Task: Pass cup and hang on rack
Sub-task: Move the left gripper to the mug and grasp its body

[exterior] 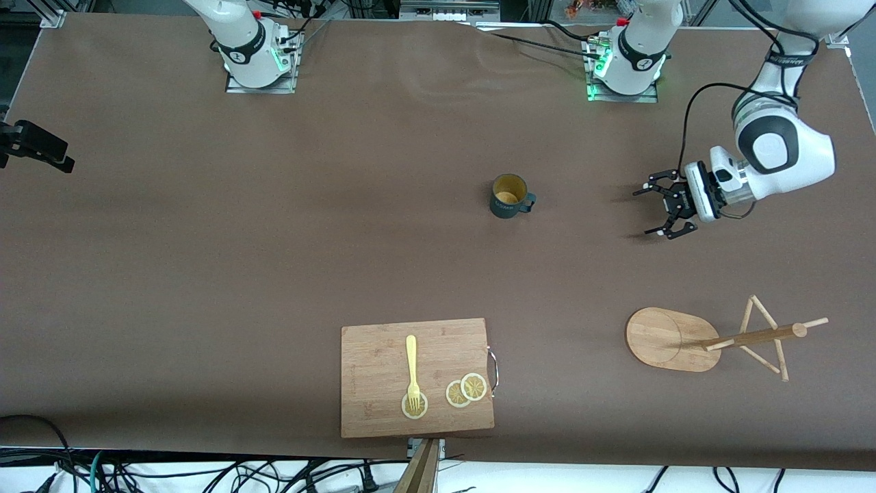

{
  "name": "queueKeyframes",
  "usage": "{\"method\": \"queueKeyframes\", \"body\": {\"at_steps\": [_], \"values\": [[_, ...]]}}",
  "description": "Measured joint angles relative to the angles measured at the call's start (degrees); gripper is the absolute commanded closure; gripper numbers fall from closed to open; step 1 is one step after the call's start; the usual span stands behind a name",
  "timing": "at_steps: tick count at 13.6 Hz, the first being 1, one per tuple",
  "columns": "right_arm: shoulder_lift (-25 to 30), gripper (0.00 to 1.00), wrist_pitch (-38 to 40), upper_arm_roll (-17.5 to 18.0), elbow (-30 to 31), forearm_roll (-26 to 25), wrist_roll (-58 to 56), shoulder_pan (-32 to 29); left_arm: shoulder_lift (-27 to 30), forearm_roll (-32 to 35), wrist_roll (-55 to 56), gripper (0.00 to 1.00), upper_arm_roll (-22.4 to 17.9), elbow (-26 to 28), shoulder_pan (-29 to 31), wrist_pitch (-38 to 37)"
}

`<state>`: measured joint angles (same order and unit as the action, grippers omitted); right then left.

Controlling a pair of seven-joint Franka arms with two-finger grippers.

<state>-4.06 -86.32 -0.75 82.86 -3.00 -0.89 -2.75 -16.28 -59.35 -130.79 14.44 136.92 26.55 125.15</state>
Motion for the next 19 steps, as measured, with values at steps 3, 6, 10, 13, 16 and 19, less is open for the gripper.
{"method": "queueKeyframes", "body": {"at_steps": [3,6,10,13,16,19], "values": [[0.0,0.0,-0.1,0.0,0.0,0.0,0.0,0.0,-7.0,-10.0,-13.6,0.0,0.6,-0.3,-0.2,-4.4],[0.0,0.0,-0.1,0.0,0.0,0.0,0.0,0.0,-12.7,-17.4,-21.6,0.0,3.5,-1.6,-0.2,-6.2],[0.0,0.0,-0.1,0.0,0.0,0.0,0.0,0.0,-19.0,-28.0,-26.7,0.0,6.7,-4.6,-4.1,-6.7],[0.0,0.0,-0.1,0.0,0.0,0.0,0.0,0.0,-22.6,-34.2,-28.1,0.0,6.7,-7.0,-8.6,-6.6],[0.0,0.0,-0.1,0.0,0.0,0.0,0.0,0.0,-24.6,-35.2,-28.3,0.0,6.6,-8.6,-9.9,-6.6],[0.0,0.0,-0.2,0.0,0.0,0.0,0.0,0.0,-25.0,-35.2,-28.3,0.0,6.4,-9.0,-9.9,-6.6]]}}
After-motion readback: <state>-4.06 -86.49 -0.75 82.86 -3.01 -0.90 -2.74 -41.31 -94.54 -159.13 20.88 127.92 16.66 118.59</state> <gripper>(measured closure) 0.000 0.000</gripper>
